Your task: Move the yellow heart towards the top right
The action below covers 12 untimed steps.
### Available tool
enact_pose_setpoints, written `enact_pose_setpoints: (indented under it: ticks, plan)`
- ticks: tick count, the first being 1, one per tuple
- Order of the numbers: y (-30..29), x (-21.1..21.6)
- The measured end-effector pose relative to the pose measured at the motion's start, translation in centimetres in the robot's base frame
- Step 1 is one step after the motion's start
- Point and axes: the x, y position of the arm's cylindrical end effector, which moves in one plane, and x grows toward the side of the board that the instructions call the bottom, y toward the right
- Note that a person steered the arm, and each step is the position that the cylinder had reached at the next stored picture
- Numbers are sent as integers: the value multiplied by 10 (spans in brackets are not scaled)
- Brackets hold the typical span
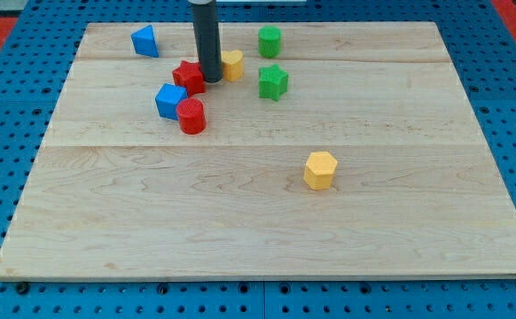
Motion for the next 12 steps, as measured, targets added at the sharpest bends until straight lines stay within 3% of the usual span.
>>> enact_pose_setpoints:
  ticks: [2, 4, 5, 6, 7, 8, 11, 12]
  plan:
    - [18, -20]
    - [161, -23]
    - [171, -25]
    - [130, -22]
    - [129, -61]
    - [136, -67]
    - [199, -43]
    - [227, -60]
